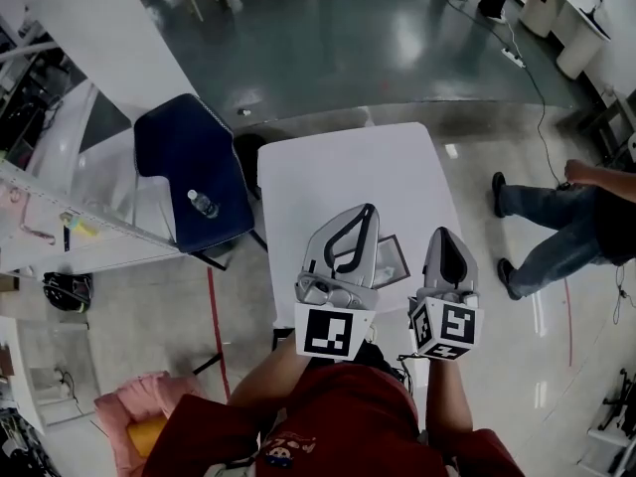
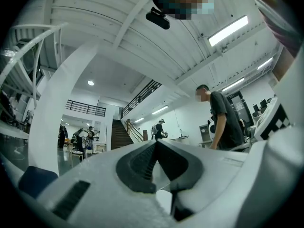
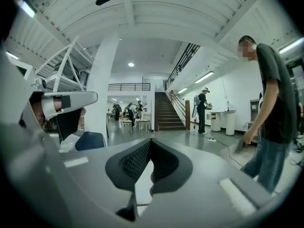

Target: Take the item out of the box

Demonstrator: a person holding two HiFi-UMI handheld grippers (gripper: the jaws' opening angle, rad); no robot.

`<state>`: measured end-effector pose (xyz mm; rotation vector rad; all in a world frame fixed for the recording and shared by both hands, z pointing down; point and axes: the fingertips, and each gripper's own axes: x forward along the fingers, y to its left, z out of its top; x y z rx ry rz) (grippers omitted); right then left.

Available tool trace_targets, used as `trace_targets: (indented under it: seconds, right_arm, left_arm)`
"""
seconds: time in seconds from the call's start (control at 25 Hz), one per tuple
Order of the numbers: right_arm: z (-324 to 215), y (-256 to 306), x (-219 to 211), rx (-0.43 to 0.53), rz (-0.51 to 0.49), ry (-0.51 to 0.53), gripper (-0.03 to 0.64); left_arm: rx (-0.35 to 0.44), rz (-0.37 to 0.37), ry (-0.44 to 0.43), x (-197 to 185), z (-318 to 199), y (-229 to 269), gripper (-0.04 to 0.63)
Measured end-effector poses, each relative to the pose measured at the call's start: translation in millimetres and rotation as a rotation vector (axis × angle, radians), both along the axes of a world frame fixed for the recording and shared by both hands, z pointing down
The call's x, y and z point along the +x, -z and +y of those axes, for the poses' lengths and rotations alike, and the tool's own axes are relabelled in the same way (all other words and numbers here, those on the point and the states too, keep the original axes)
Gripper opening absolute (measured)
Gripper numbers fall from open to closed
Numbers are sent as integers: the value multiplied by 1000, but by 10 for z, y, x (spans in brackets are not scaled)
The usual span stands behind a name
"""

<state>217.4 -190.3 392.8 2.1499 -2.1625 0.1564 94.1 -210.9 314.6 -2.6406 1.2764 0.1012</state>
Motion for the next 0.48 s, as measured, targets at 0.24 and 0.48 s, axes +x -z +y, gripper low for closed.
trace_targets:
  seconds: [0.24,0.48]
  right_arm:
    - [-10,-286,-19,-78,0,5,2]
    - [-53,-599,-42,-167,9,10,8]
  left_arm:
    - [5,-3,-8,-12,23,8,5]
    - [1,-6,-5,-44,7,0,3]
